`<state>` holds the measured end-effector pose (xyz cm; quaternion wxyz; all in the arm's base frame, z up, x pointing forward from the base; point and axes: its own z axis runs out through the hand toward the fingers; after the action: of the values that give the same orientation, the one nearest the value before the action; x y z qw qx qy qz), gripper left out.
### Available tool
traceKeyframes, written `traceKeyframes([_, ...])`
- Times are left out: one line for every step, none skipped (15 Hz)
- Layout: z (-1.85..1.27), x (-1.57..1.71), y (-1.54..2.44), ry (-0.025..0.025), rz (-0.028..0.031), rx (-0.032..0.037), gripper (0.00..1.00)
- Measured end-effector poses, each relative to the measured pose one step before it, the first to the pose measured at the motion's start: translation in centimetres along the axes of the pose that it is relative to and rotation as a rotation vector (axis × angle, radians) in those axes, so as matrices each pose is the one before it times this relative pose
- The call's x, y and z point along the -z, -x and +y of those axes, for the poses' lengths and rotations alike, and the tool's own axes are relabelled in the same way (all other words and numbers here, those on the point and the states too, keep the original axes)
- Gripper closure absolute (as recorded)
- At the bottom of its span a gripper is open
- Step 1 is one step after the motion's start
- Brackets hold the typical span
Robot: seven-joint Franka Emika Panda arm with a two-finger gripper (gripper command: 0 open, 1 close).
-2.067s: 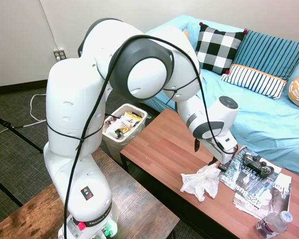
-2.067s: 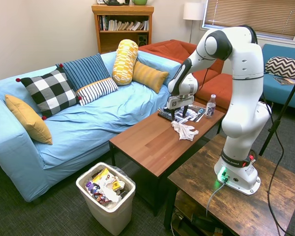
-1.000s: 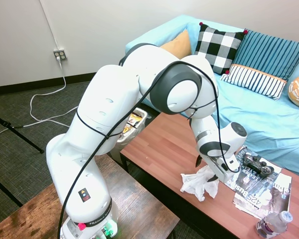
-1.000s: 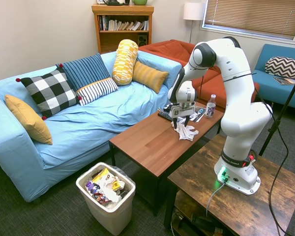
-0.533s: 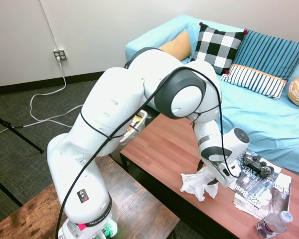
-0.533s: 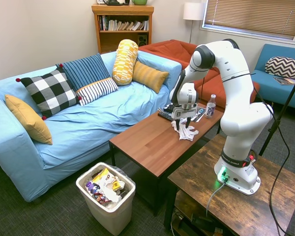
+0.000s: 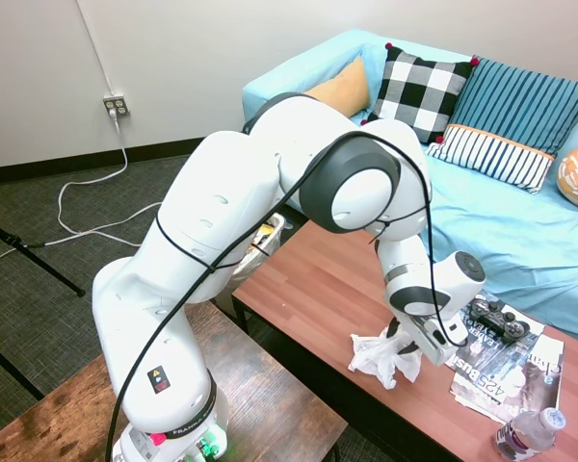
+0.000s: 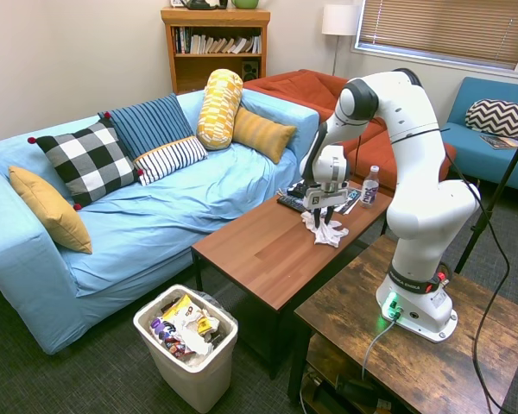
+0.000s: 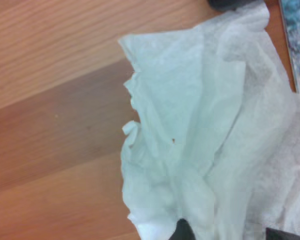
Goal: Throw the tissue in the trash bin
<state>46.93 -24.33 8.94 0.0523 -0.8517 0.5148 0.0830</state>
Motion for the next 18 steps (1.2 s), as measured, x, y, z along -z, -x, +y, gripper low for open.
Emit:
traceKeyframes([0.157,-0.005,-0.082,-0.00492,-0.00215,0.00302,1.00])
traceKeyframes([0.132,0.003,-0.078,-0.00514,-0.00194,0.00314,1.00])
traceKeyframes([0.107,0.005,-0.065,-0.00277,-0.00106,0.00205,1.00])
traceKeyframes([0.013,0.044,-0.018,-0.00367,-0.00060,0.00021,1.00])
traceKeyframes([-0.212,0.157,0.116,-0.00785,-0.00052,0.00438,1.00])
traceKeyframes([-0.320,0.366,0.287,-0.00961,0.00062,0.01093,1.00])
traceKeyframes([-0.418,0.819,0.447,-0.01314,0.00437,0.01175,1.00])
traceKeyframes([-0.398,1.060,0.524,-0.01424,0.00624,0.00881,1.00])
traceKeyframes([-0.425,1.266,0.705,-0.01509,0.00621,0.01126,1.00])
traceKeyframes([-0.677,1.441,0.989,-0.01652,0.00775,0.01761,1.00])
traceKeyframes([-0.977,1.589,1.456,-0.01644,0.01006,0.02691,1.00])
traceKeyframes([-1.557,1.601,1.813,-0.01663,0.01121,0.03648,1.00])
traceKeyframes([-2.062,1.514,2.186,-0.01610,0.01064,0.03681,1.00])
traceKeyframes([-2.376,1.335,2.539,-0.01064,0.00903,0.03464,1.00])
traceKeyframes([-2.549,1.202,2.703,-0.00515,0.01053,0.03031,1.00])
traceKeyframes([-2.711,1.108,2.871,-0.00529,0.01033,0.02916,1.00])
traceKeyframes([-2.947,0.840,3.030,-0.00467,0.00879,0.03342,1.00])
traceKeyframes([-3.022,0.360,3.019,0.00271,0.00634,0.03325,1.00])
